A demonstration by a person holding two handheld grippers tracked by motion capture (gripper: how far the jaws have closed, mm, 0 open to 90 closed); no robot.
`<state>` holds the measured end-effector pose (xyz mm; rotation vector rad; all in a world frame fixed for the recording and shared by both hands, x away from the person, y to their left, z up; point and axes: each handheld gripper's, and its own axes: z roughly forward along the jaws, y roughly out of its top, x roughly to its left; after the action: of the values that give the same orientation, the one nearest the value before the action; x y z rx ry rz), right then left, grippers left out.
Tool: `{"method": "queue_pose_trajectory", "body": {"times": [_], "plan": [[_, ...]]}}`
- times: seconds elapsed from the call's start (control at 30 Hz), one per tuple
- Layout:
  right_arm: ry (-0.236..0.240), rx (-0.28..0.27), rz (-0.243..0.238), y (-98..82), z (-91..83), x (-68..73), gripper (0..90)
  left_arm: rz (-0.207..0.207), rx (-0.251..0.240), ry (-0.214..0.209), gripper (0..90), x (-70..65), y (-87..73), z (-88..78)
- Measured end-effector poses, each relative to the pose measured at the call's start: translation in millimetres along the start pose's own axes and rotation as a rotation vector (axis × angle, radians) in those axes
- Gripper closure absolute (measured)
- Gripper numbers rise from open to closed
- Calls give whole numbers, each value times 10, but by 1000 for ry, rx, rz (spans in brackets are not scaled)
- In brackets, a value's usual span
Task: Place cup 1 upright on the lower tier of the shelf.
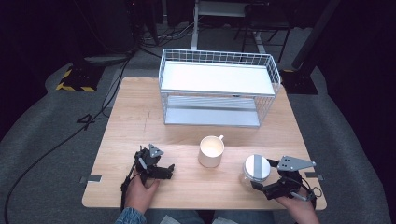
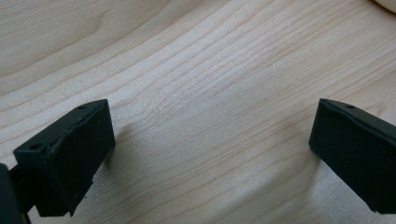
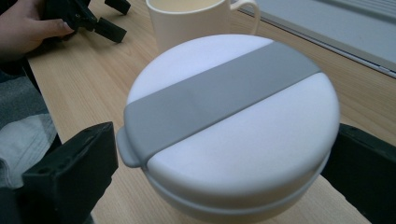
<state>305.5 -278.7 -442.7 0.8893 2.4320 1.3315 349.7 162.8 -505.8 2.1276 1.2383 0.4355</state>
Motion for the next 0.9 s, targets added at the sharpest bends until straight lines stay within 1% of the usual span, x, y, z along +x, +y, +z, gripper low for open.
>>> {"method": "queue_pose_trajectory", "body": {"times": [0.07, 0.23, 0.43, 0.53, 0.57, 0.63, 0.67, 0.9], "plan": [[-4, -5, -4, 2, 27, 2, 0, 1, 0, -1, 6, 0, 1, 1], [-13, 3, -11, 14, 105, -5, 0, 1, 0, 0, 6, 0, 1, 1], [-19, 6, -11, 30, 166, -14, 0, 0, -1, 0, 6, 0, 1, 2], [-18, 19, -3, 27, 193, -22, 8, 0, 0, 0, 6, 0, 1, 1], [-18, 19, -3, 27, 193, -22, 8, 0, 0, 0, 6, 0, 1, 1], [-14, 18, 1, 21, 192, -28, 46, 0, 0, 0, 6, 0, 1, 1], [-6, 15, 2, 19, 186, -30, 51, 0, -1, 0, 6, 0, 1, 2], [-14, 21, -8, 20, 170, -26, 60, 0, 0, 0, 6, 0, 1, 1]]}}
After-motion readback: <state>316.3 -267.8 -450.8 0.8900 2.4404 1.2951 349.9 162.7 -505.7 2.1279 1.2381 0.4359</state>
